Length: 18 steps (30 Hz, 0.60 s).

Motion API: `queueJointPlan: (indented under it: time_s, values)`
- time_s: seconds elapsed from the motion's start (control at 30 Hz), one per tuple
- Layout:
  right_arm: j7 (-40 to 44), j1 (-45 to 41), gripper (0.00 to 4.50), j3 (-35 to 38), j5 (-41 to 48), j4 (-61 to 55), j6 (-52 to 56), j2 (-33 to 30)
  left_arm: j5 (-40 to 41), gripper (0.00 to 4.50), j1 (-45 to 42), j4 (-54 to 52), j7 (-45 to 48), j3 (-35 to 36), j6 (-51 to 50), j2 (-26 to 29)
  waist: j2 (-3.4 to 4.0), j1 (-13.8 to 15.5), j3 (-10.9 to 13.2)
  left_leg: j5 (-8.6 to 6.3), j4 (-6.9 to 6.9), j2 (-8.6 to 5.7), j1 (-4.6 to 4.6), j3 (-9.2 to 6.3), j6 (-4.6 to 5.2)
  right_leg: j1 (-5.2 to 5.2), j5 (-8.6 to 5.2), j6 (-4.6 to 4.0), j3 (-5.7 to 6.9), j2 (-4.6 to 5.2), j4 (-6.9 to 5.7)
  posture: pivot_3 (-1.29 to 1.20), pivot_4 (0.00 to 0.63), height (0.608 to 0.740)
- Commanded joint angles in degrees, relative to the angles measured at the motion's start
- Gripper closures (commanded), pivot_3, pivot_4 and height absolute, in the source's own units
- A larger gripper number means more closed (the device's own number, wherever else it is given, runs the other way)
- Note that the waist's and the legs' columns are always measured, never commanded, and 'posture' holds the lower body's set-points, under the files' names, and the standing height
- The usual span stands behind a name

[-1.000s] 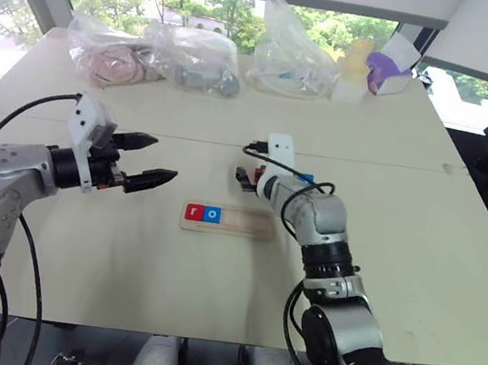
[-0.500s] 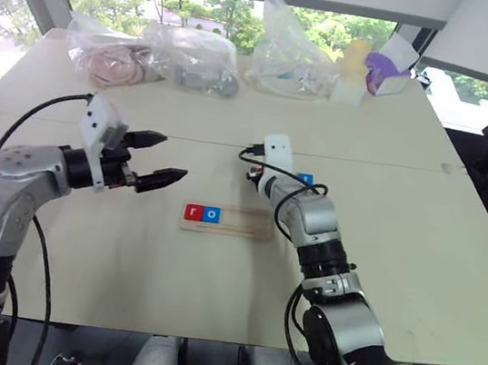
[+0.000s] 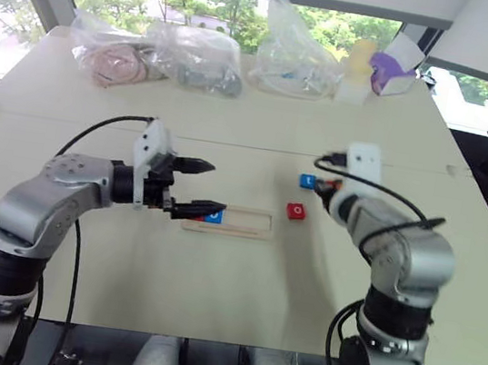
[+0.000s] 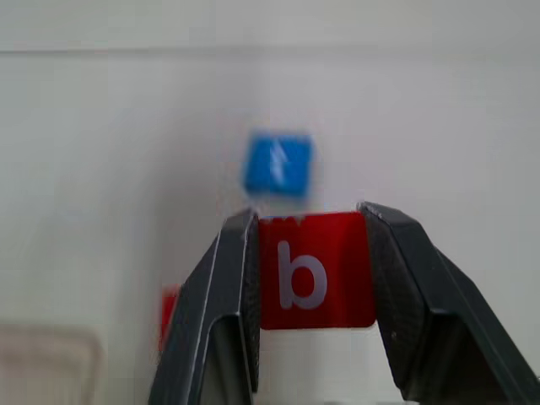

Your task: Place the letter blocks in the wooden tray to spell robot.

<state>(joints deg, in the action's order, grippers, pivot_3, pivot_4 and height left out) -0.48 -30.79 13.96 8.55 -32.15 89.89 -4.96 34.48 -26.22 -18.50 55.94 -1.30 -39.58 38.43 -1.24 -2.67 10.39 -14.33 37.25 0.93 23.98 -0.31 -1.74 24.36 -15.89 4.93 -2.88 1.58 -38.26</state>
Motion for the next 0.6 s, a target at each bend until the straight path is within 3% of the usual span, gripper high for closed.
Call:
queueJointPlan:
  time_s: [0.03, 0.17, 0.37, 0.6]
  values:
    - [-1.35, 3.64, 3.31, 1.65, -1.27, -8.77, 2.61, 0.68, 1.08, 0.00, -1.19, -0.82, 0.74, -0.13, -0.13, -0.09, 0.00, 0.08, 0.00, 0.00, -0.01, 0.00, -0.02, 0.00, 0.00, 0.00, 0.00, 0.00, 0.00, -0.04, 0.00, 0.00, 0.150, 0.735]
    - [-1.30, 9.18, 3.31, 1.64, -1.44, -10.45, 2.61, 1.78, 0.26, 0.00, -1.53, 1.02, 1.83, -0.63, 0.45, 0.18, 0.00, 0.10, 0.00, 0.00, -0.02, 0.00, -0.03, -0.01, 0.00, -0.02, -0.01, -0.01, 0.00, -0.09, 0.01, 0.00, 0.150, 0.735]
    - [-3.57, 10.05, 3.31, 5.74, -4.29, -7.52, 1.40, 7.26, 0.49, 0.00, -2.61, 3.07, 2.39, -0.33, 0.21, 0.02, 0.00, 0.16, 0.00, 0.00, 0.00, 0.00, -0.04, 0.00, 0.00, -0.02, -0.01, -0.01, 0.00, -0.10, 0.01, 0.00, 0.150, 0.735]
    - [-4.53, 10.35, 0.03, 5.22, -5.75, -7.76, 0.69, 8.93, 0.22, 0.00, -2.69, 3.56, 2.89, -0.03, 0.19, 0.88, 0.00, 0.22, -0.01, 0.00, -0.01, -0.01, -0.03, 0.00, 0.00, -0.04, -0.01, 0.00, 0.01, -0.06, 0.05, 0.00, 0.150, 0.735]
